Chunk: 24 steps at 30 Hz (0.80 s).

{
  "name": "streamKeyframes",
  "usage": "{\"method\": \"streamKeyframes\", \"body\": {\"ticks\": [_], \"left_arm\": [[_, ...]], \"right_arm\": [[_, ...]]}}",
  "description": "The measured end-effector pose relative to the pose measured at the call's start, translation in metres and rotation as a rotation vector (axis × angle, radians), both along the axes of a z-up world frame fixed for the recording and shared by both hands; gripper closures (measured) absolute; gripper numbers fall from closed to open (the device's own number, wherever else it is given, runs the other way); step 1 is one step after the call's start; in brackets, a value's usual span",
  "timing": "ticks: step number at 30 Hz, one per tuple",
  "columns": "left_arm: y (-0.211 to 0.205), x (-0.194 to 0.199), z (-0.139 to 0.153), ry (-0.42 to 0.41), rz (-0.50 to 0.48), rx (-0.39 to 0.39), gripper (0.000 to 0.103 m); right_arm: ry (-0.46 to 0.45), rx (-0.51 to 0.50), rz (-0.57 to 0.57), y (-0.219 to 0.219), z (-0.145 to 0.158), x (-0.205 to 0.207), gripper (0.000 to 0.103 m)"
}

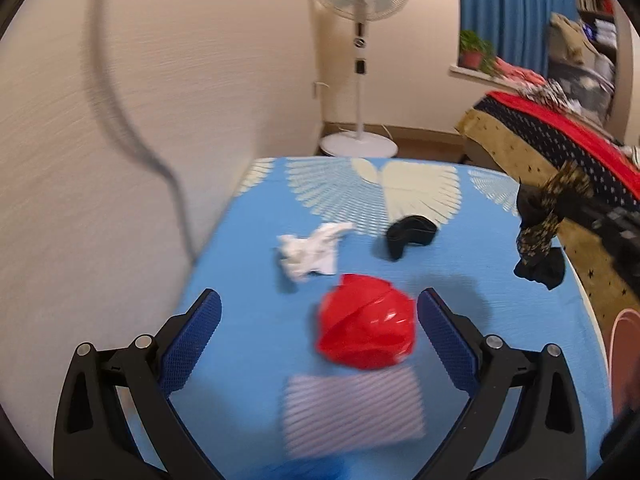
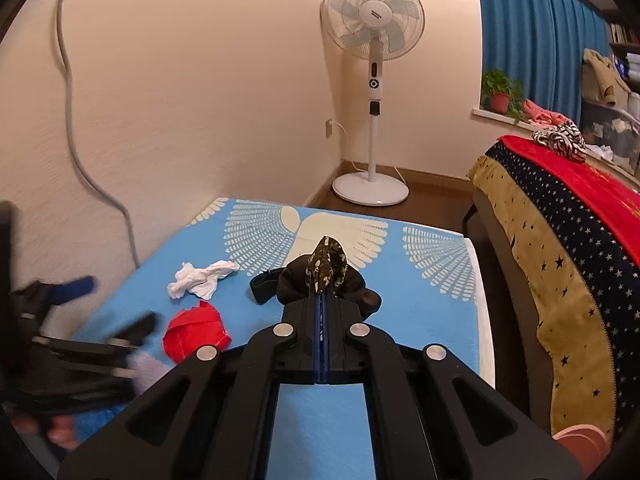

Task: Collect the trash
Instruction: 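Grasp the red plastic bag ball with the left tool while the right holds the black item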

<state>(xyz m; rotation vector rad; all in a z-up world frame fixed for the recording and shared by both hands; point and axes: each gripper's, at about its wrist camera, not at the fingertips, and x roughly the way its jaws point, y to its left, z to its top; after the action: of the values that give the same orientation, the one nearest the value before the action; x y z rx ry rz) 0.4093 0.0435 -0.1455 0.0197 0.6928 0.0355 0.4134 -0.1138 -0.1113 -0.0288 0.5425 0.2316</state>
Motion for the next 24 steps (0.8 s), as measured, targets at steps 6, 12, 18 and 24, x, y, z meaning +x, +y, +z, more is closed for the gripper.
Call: {"method": "streamKeyframes", "body": {"ticks": [6,12,18,24], "left_arm": [[-0.022,0.021,-0.024,0.042,-0.013,-0.030,0.010],[-0.027,0.036,-0.046,0.106,0.016,-0.033,0.012],[-0.021,0.039,-0.055,0.125,0.024,-0.071,0.030],[-0.015,0.019,-0.031,0.041,0.014,-0.111,0.031]], "right_arm": [[0.017,0.057,-0.010,-0.010,-0.004,-0.008,0.102],[0.025,0.063,-0.005,-0.015,-0.008,-0.010,0.102],[0.018,0.062,-0.008,-0.016,-0.008,-0.010,0.102],[0.018,0.049,-0.008,-0.015,-0.003,-0.012,0.102]]}}
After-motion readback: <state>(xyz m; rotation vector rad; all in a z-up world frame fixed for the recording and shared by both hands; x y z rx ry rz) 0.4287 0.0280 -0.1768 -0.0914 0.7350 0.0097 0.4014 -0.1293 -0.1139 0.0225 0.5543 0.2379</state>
